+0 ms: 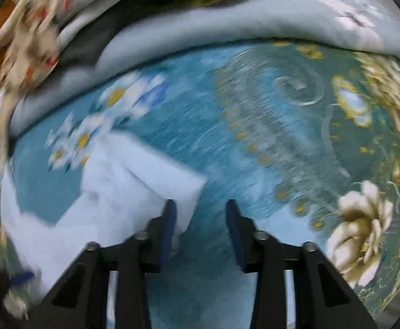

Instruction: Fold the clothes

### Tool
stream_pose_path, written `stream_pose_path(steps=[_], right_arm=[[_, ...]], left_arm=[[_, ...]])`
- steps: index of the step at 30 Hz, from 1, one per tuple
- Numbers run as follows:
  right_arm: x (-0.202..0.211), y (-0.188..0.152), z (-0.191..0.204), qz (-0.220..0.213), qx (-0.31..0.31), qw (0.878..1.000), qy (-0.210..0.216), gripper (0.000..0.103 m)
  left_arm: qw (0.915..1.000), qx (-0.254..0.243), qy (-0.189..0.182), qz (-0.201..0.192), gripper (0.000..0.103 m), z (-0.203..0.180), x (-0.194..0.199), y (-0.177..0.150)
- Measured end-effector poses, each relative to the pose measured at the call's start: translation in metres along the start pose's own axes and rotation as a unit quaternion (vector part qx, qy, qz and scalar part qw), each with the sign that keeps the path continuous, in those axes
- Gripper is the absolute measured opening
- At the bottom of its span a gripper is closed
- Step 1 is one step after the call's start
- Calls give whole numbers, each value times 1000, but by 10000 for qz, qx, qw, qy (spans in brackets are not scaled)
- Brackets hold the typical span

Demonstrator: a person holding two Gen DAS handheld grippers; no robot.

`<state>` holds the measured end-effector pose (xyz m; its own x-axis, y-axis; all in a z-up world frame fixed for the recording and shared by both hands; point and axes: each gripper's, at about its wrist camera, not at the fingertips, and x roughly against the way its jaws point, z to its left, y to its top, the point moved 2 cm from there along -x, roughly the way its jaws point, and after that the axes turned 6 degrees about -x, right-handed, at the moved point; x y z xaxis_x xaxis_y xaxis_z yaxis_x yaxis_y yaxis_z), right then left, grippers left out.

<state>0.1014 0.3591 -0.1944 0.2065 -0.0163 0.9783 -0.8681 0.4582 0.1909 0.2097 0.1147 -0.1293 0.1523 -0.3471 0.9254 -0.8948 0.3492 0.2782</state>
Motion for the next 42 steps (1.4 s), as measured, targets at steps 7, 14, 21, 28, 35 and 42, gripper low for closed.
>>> stream_pose_path(steps=[7,14,21,28,35,42], right_arm=[[7,4,-27,-88,-395,9988,290,5],[11,-9,2,268,418,9953,830,32],[-5,-19,14,672,831,9938,307,32],[-22,-13,14,769,596,9952,128,32],[-33,-16,10,837,79,9961,251,9],[-1,-16,8,248,-114,9990,364,4]], left_arm=[[9965,-788,-102,241,58,-37,-26,6],[9951,-962,62,242,58,-44,-35,9],[9963,-785,187,284,58,-23,-27,0],[9902,-1184,392,626,58,-13,-32,-19],[9872,-1315,669,600,58,-11,-46,-15],[9840,-1557,856,124,15,-25,-50,-9]])
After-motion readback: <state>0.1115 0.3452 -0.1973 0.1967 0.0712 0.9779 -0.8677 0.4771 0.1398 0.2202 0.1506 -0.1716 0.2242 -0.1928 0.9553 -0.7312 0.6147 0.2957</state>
